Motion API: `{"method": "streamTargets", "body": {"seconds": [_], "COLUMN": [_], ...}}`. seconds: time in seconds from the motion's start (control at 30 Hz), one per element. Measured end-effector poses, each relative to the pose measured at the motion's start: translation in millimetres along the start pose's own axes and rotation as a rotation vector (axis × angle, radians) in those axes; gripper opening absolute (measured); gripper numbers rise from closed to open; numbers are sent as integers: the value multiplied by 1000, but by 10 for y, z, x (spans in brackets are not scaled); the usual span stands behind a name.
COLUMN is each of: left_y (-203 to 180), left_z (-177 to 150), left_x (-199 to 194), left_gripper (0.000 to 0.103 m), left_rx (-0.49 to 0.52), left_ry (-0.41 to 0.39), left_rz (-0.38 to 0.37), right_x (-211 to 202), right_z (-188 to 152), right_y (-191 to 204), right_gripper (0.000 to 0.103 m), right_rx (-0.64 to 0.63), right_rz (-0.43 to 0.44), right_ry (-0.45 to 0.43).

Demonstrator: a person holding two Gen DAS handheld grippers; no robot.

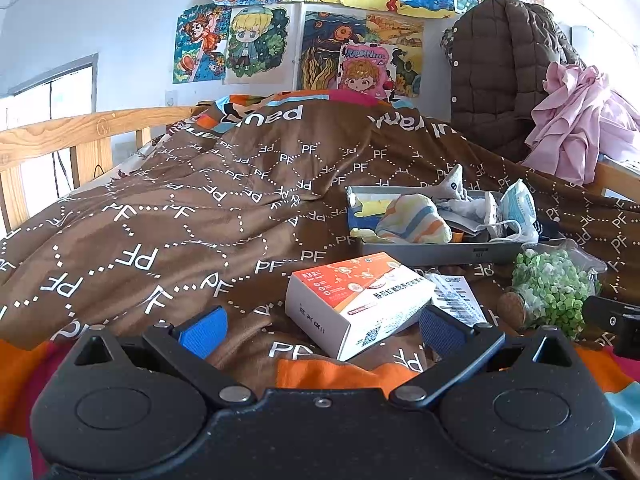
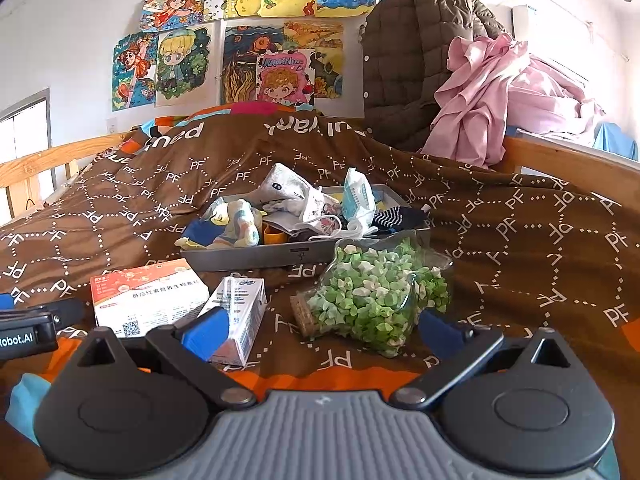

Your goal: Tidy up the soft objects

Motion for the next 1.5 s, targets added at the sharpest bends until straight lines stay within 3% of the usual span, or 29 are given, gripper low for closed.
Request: {"method": "streamTargets", "body": {"seconds": [1.5], "left_y": [-7], "left_z": [4], "left_x": [-11], "left_gripper": [102], "left_rx": [2], "left_ry": [0], "left_rz": [1], "right_x": [4], "right_z": [-15], "right_y": [38], "right_gripper": [103], "right_rx": [3], "right_rz": [16], "right_ry": [14]}}
Point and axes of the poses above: each gripper's, at about its wrist camera, not at the fingertips, and x roughly the way its jaws point, y to its left, z to its top, the point moved 5 cm from there along x, roughly the way its jaws point, and after that the axes turned 14 degrees about -y, right-handed, at the moved point
